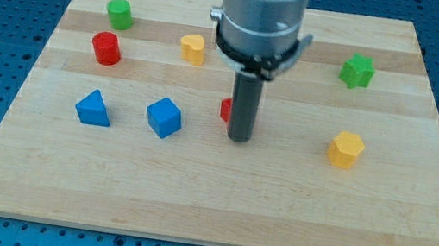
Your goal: Move red star right side of yellow heart
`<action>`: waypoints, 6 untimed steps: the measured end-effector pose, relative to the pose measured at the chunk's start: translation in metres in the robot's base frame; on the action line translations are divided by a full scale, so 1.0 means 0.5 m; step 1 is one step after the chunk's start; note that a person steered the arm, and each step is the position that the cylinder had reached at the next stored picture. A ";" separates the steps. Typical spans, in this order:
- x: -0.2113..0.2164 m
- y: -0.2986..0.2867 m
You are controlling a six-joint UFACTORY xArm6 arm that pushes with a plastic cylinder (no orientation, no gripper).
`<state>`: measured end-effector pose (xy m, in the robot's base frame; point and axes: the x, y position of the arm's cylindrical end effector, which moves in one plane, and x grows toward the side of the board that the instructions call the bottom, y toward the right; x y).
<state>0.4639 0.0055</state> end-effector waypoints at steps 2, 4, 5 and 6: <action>-0.183 -0.032; -0.031 0.030; -0.088 -0.043; -0.170 -0.107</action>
<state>0.3791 -0.0480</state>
